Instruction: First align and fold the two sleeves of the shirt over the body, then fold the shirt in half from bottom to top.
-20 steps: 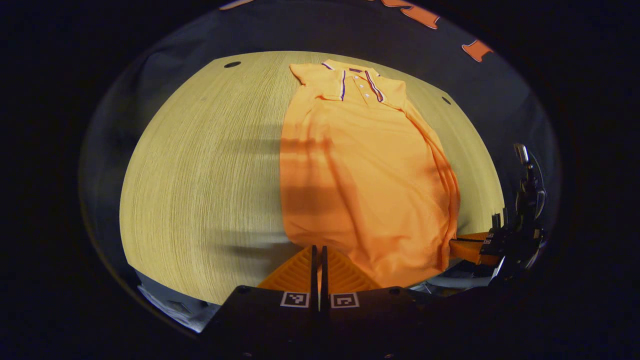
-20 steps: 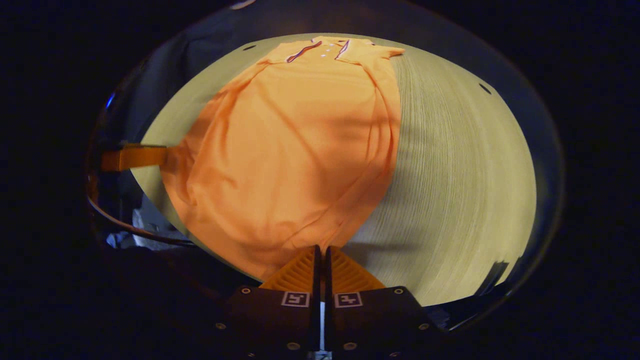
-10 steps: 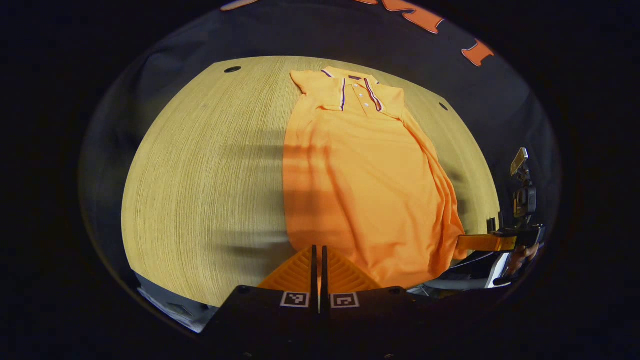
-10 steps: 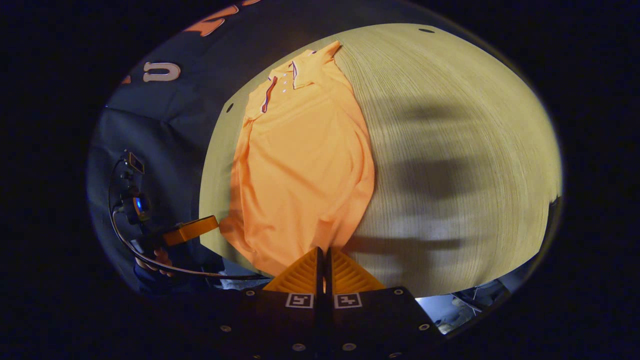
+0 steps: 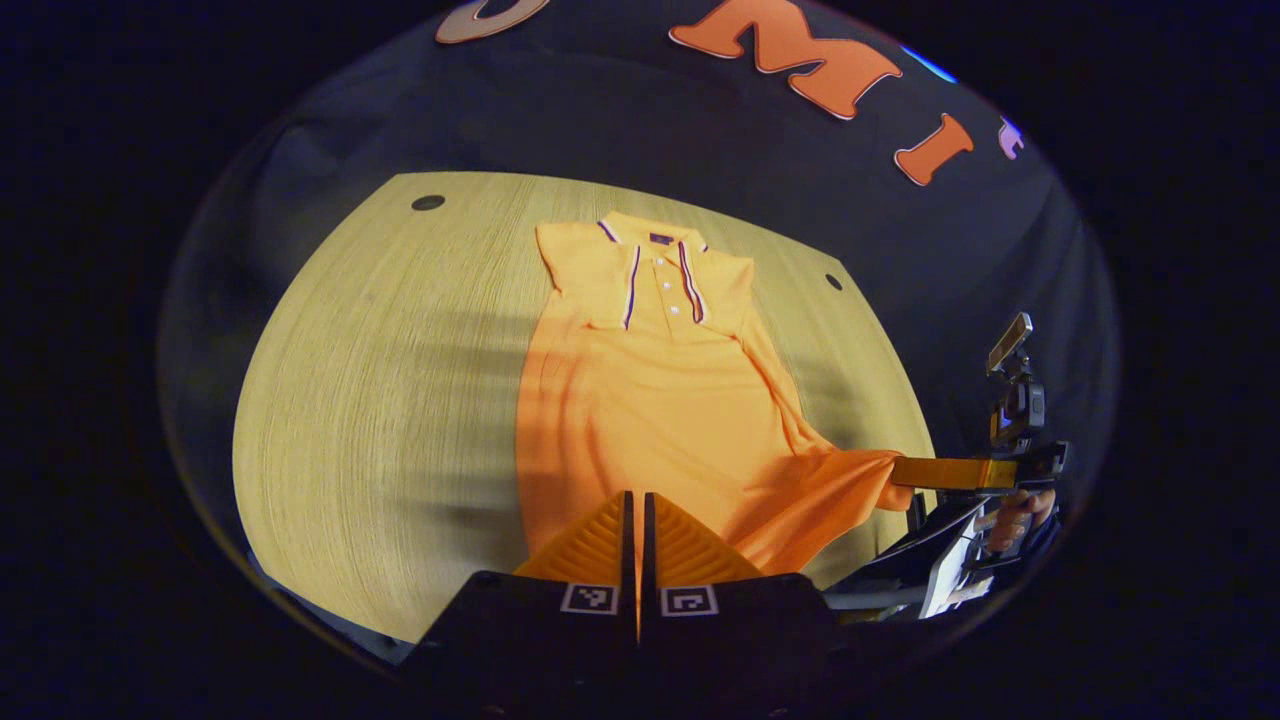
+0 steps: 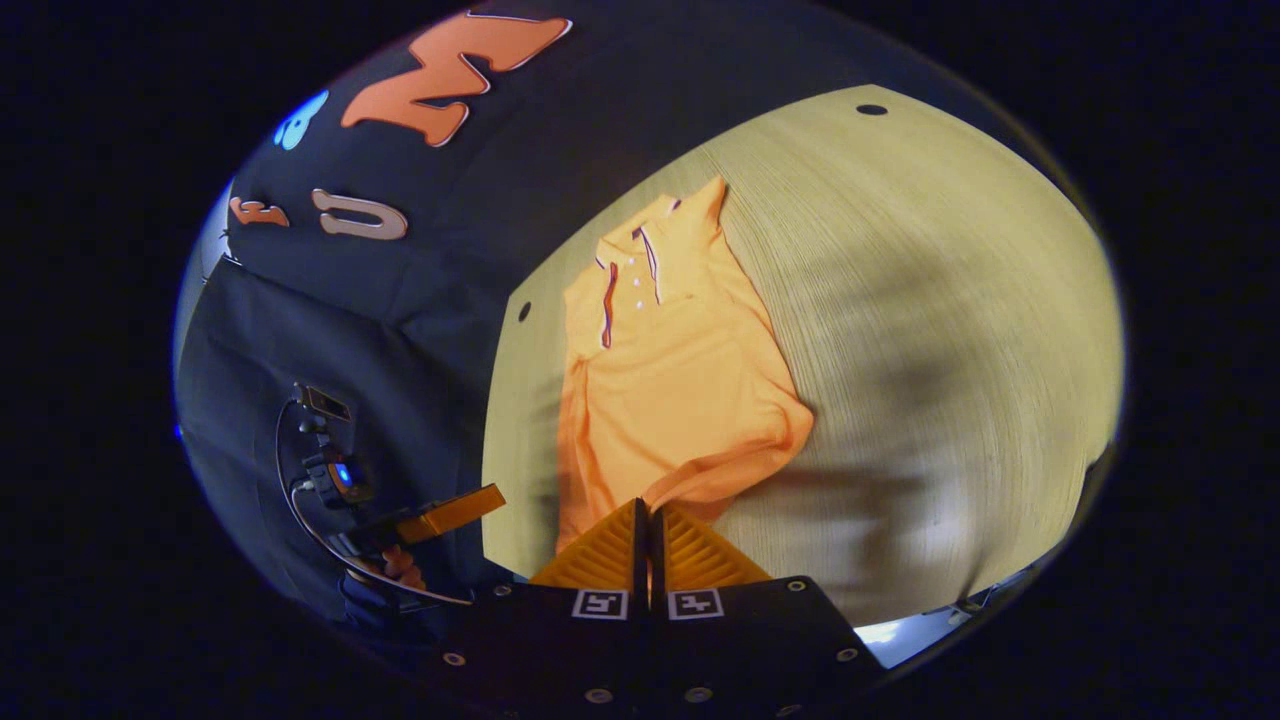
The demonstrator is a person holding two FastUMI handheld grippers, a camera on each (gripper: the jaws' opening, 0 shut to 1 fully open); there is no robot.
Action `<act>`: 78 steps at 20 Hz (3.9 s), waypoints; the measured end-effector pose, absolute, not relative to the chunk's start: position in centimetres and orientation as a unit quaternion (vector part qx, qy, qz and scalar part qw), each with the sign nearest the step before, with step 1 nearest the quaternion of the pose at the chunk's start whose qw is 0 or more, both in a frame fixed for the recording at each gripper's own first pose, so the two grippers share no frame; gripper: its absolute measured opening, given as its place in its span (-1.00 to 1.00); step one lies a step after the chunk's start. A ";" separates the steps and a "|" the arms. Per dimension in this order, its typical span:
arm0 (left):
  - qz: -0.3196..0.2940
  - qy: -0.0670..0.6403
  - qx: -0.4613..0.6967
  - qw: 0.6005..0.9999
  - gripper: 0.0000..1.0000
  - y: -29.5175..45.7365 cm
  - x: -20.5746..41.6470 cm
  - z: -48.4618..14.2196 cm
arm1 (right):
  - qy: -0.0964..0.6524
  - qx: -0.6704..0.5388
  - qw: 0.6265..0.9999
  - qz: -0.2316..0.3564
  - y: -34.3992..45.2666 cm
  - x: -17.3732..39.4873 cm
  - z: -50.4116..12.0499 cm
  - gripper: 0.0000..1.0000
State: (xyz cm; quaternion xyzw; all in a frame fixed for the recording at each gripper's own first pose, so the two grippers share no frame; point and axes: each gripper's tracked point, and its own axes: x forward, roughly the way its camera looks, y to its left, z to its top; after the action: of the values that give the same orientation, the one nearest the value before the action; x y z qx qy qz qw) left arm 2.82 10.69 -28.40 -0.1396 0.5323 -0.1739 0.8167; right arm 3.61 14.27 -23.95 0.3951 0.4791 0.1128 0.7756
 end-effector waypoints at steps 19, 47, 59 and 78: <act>-0.061 0.731 -0.016 0.679 0.53 15.0 -13.3 -38.9 | 0.518 0.370 0.764 0.103 14.5 1.3 -26.5 -0.99; -0.179 0.518 -0.239 0.802 -0.99 11.7 14.3 -27.1 | 0.443 0.379 0.806 0.103 12.3 16.8 -21.6 -0.99; -0.164 0.481 -0.200 0.837 -0.99 12.8 31.5 -30.1 | 0.426 0.335 0.839 0.057 10.8 33.8 -22.6 -0.99; -0.117 0.314 -0.064 0.940 0.89 13.5 27.9 -19.7 | 0.249 0.158 0.954 -0.051 4.8 28.8 -15.4 0.94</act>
State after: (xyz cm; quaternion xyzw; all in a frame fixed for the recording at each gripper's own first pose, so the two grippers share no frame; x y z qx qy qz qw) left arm 27.86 13.51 -19.73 -0.0638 0.3135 -0.1173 0.9401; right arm 28.78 4.84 -15.42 0.1583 0.2486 -0.0505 0.9543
